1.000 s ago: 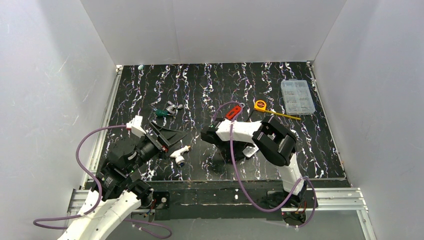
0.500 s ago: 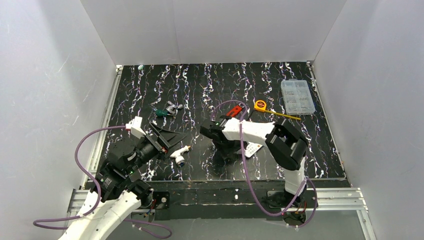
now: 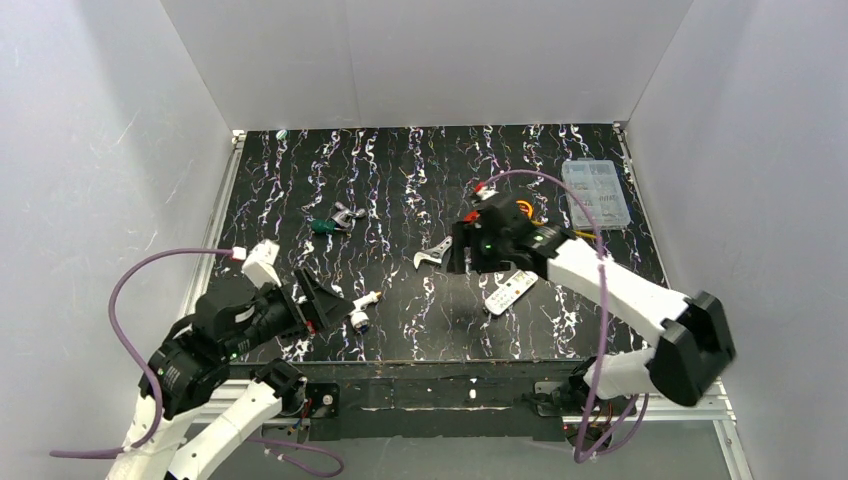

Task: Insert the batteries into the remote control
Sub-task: Reset both arms

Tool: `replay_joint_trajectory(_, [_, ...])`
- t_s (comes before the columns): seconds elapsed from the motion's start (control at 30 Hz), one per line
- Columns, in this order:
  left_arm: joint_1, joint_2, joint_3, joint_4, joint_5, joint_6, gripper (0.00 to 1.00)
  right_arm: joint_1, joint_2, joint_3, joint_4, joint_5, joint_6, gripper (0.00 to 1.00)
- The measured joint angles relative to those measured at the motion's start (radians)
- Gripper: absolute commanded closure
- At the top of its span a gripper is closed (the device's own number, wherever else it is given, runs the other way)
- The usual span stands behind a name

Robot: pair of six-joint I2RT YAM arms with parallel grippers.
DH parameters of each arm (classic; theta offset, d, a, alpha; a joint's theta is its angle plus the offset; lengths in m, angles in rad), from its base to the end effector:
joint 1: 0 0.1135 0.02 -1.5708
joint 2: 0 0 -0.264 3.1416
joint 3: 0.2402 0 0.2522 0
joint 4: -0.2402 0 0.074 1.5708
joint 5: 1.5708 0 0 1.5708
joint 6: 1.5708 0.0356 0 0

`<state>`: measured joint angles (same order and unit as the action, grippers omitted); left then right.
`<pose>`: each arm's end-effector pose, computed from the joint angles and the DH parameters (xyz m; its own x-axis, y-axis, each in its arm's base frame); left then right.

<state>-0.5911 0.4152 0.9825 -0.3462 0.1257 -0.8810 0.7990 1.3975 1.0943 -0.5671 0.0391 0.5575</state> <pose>0.0469 -0.0368 0.4262 -0.3889 -0.6606 -0.6421 0.5569 0.3866 -0.7351 0.2080 0.2117 0.2739 -0.8220 -0.0867 -0.5628 -0.3107 0.8966 0.3157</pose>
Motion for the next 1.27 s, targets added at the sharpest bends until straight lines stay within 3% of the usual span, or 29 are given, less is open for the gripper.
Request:
replay_joint_trajectory(0.33, [0.0,0.109,0.002,-0.29,-0.122,0.184,0.02,-0.303,-0.557,-0.511,0.444,-0.116,0.063,0.19])
replay_joint_trajectory(0.57, [0.0,0.092,-0.004,-0.39,-0.266,0.22,0.02,-0.321,-0.926,-0.699,0.525,-0.042,0.043,0.19])
replay_joint_trajectory(0.83, [0.0,0.102,-0.058,-0.446,-0.37,0.231,0.02,-0.321,-1.273,-0.825,0.474,0.053,0.043,0.15])
replay_joint_trajectory(1.0, [0.0,0.058,-0.128,-0.437,-0.381,0.238,0.02,-0.321,-1.381,-0.857,0.422,0.109,0.036,0.13])
replay_joint_trajectory(1.27, [0.0,-0.011,-0.178,-0.429,-0.383,0.249,0.02,-0.321,-1.336,-0.853,0.35,0.13,0.01,0.12])
